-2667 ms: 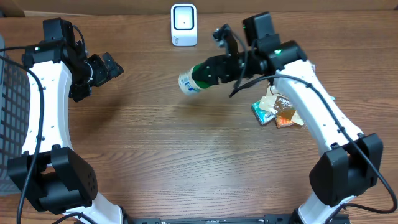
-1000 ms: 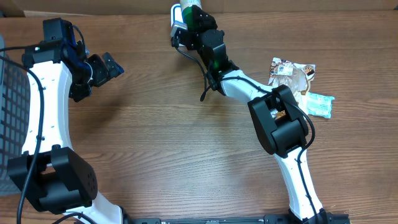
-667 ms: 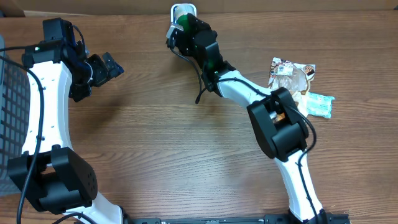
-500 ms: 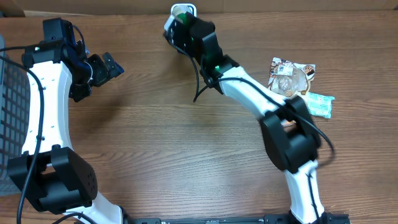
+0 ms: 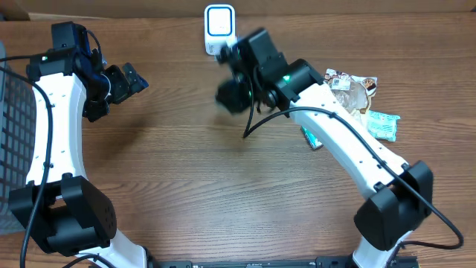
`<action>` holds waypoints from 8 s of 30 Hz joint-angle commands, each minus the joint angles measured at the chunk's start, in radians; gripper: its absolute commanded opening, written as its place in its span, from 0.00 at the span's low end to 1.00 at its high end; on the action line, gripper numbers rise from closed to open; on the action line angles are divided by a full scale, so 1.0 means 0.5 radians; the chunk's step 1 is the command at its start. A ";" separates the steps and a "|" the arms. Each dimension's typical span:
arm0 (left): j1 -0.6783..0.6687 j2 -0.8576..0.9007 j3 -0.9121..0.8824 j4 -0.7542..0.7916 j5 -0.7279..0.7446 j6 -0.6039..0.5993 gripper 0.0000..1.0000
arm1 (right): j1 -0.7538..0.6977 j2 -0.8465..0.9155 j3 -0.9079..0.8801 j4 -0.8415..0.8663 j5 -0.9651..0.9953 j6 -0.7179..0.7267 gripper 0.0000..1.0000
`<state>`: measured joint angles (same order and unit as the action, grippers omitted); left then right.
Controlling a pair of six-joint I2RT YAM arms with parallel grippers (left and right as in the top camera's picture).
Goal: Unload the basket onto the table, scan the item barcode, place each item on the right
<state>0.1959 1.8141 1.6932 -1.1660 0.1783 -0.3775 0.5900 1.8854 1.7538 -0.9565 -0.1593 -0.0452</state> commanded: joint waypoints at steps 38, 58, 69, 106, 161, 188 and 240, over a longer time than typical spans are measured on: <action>-0.026 -0.007 0.021 0.001 -0.011 0.014 1.00 | -0.732 0.165 -0.484 0.253 0.527 0.114 1.00; -0.030 -0.007 0.021 0.001 -0.011 0.014 1.00 | -0.710 -0.660 0.848 -0.883 0.254 0.457 1.00; -0.029 -0.007 0.021 0.001 -0.011 0.014 1.00 | -0.710 -0.961 0.848 -0.890 -0.054 0.457 1.00; -0.027 -0.007 0.021 0.000 -0.011 0.014 0.99 | -0.838 -2.409 -1.676 1.285 0.421 0.246 1.00; -0.027 -0.007 0.021 0.001 -0.011 0.014 1.00 | -1.128 -3.765 -3.492 1.759 0.435 0.246 1.00; -0.211 -1.737 -0.653 0.459 -0.498 0.156 0.99 | -1.128 -3.765 -3.492 1.759 0.435 0.246 1.00; -0.446 -3.621 -3.377 2.181 -0.282 1.160 1.00 | -1.128 -3.765 -3.492 1.759 0.435 0.246 1.00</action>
<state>-0.0212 0.0158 0.0105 -0.0753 0.0441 0.1879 0.0326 0.0128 0.0185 -0.0814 0.0582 0.0784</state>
